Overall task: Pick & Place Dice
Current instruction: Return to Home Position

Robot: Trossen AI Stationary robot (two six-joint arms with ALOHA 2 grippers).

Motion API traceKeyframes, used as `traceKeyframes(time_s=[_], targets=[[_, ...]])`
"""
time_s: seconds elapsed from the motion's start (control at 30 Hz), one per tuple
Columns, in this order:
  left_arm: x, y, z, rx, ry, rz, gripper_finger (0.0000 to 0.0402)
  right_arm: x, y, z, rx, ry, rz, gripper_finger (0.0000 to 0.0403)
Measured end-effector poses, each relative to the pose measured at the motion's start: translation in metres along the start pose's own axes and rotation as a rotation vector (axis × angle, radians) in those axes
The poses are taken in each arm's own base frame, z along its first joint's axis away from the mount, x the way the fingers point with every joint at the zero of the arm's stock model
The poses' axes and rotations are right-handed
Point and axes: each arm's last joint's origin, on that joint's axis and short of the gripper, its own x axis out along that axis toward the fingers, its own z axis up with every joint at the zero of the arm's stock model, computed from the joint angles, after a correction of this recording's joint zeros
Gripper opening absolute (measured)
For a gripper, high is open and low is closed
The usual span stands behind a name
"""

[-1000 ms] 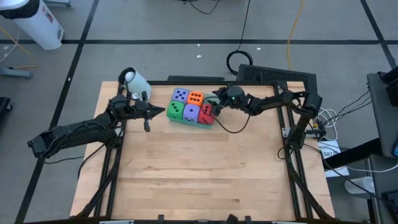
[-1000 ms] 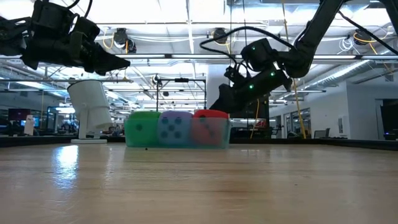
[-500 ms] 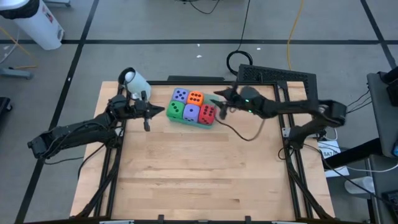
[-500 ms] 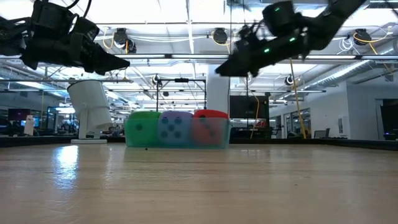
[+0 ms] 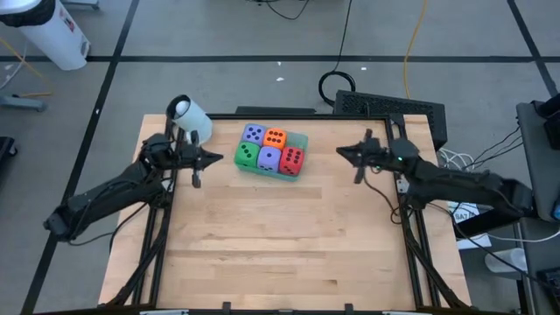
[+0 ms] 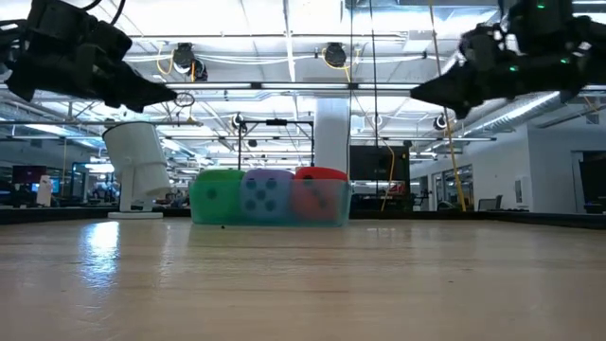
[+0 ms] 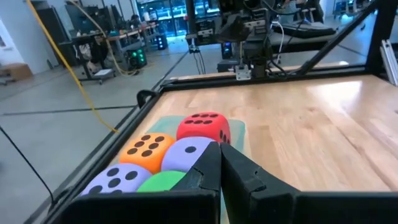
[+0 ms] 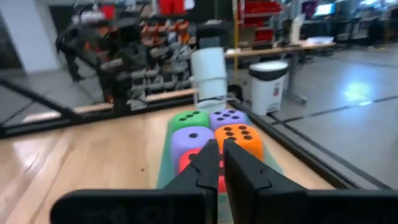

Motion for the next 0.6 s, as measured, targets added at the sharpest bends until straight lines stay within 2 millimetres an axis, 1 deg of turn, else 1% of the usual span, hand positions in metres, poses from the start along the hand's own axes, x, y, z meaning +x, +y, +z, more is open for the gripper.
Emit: traceKeyframes(time_s=[0.1, 0.2, 0.3, 0.43, 0.6], targets=[[-0.005, -0.004, 0.001, 0.019, 0.001, -0.003, 0.0002, -0.015, -0.002, -0.007, 0.034, -0.032, -0.03, 0.0003], [-0.009, -0.006, 0.003, 0.013, -0.02, -0.015, 0.0002, -0.023, -0.002, -0.016, 0.06, -0.031, -0.04, 0.0003], [-0.011, -0.008, 0.006, -0.005, -0.046, -0.027, 0.0001, -0.026, 0.002, -0.021, 0.09, -0.021, -0.052, 0.0001], [-0.013, -0.009, 0.007, -0.013, -0.056, -0.032, 0.0001, -0.026, 0.012, -0.032, 0.103, 0.027, -0.001, 0.0001], [-0.017, -0.013, 0.004, -0.023, -0.03, -0.037, 0.0001, -0.027, 0.027, -0.042, 0.054, 0.062, -0.023, 0.0001]])
